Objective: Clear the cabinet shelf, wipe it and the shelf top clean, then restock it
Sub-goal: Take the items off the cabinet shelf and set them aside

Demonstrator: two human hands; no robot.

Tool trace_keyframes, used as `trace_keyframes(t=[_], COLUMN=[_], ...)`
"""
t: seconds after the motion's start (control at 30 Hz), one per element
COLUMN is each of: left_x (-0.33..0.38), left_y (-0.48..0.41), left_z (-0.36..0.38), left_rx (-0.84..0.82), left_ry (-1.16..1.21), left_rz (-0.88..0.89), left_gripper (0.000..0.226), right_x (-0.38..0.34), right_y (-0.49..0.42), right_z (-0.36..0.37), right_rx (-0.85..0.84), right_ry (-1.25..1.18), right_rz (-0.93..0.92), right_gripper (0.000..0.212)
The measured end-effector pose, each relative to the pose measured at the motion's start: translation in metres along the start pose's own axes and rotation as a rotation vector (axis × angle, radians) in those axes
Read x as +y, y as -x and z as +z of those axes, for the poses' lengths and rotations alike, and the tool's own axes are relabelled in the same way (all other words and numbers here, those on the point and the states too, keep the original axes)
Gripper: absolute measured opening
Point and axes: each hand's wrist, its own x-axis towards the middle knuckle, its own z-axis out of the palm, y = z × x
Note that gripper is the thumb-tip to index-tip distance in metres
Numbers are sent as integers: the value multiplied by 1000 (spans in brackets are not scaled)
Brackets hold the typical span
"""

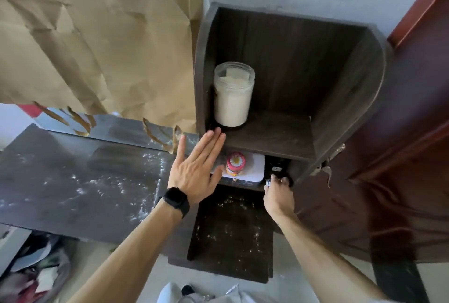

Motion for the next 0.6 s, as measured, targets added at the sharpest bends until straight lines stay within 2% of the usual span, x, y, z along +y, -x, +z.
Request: trace_keyframes(t=[0.07,0.17,0.23,0.3,0.4,0.6], left_x=[-1,-1,-3,-3,0,-3], left_y=[0,0,0,0,-2,-2], left_z=[4,8,11,15,22,32], left_rx=[15,26,26,35,69,89], left_ry=[33,92,104,113,136,153], left_rz=[6,-8,0,8,-9,25], left_gripper=[76,77,79,80,81,81], right_x=[-3,-8,-9,-6,-2,-12], right_y=[-7,-6,8,30,58,54], right_z=[5,10,15,24,36,39], right_rx=[-12,4,80,154,195,80], right_ry=[7,-36,-127,-204,-159,-85], right_rz=[60,126,125,105,45,72], right_gripper=[29,56,68,70,71,74])
